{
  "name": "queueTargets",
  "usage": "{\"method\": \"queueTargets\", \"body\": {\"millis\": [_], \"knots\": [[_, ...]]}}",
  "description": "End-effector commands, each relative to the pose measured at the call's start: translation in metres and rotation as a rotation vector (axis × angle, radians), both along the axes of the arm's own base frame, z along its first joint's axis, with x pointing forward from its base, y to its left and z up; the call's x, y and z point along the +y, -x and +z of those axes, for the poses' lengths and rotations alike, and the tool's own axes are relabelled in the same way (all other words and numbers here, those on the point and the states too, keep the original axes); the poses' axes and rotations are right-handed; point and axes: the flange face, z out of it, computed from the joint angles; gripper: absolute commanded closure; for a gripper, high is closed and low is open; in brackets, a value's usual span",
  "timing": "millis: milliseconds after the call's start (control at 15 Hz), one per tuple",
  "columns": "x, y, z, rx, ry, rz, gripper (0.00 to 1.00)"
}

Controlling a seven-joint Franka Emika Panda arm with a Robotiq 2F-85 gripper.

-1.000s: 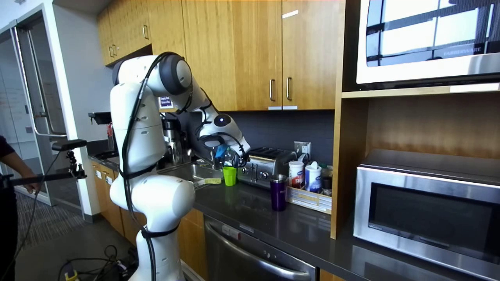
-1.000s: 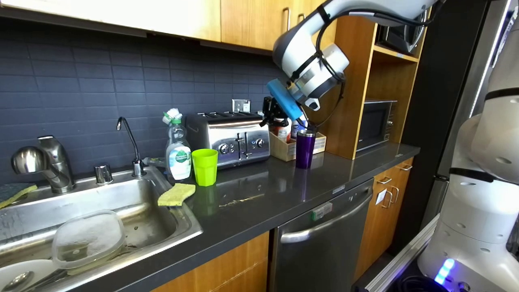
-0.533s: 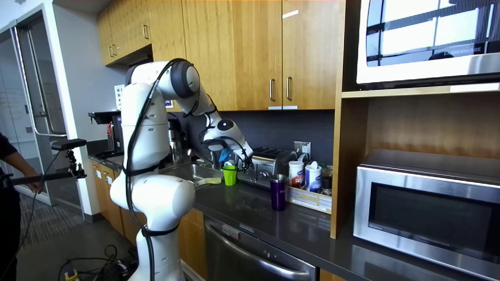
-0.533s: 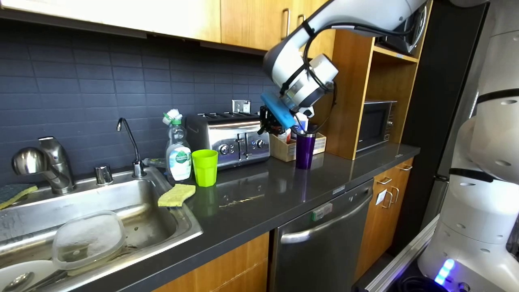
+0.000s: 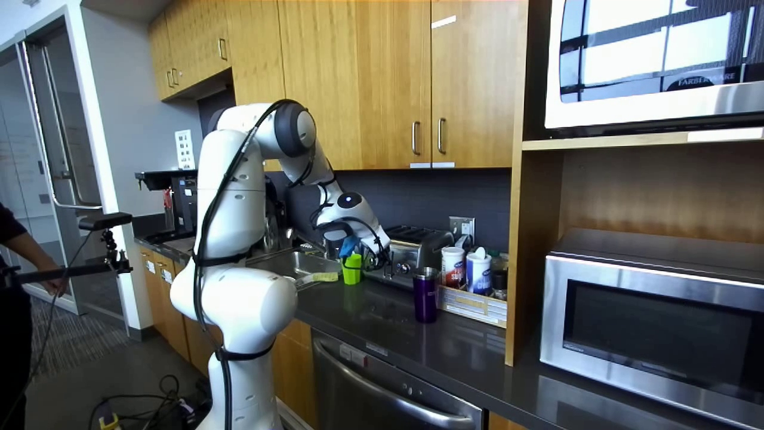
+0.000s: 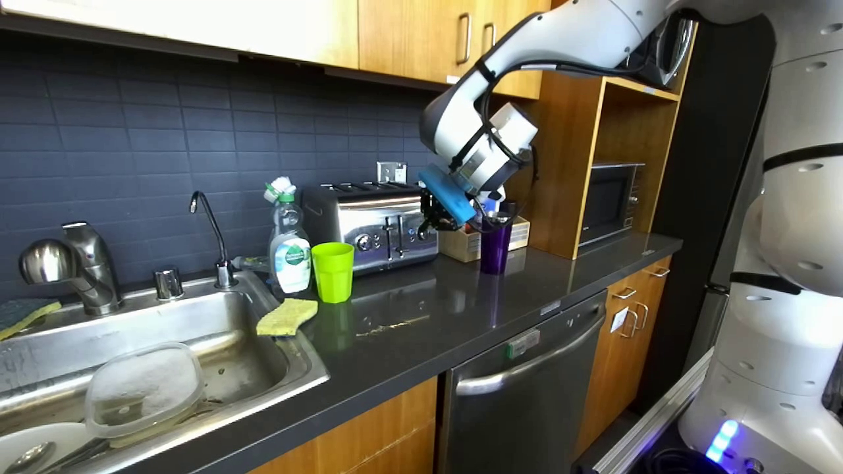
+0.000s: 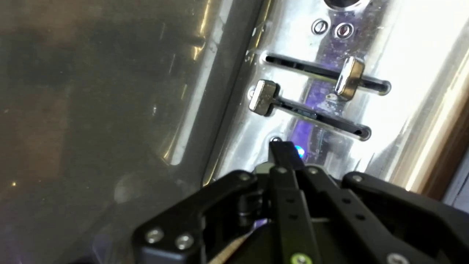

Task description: Press a button on the toaster

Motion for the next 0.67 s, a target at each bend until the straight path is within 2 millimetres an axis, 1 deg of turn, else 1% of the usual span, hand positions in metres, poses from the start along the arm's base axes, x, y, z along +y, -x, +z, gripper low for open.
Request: {"method": "queueTargets", "body": {"millis": [0,333,600], "knots": [[0.004,-0.008,0.0,-0.009,-0.013,-0.029,1.0],[0.013,-0.013,0.002,-0.009,-0.053,-0.047,1.0],[0.02,-0.018,-0.002,-0.005,-0.062,-0.049,1.0]]}}
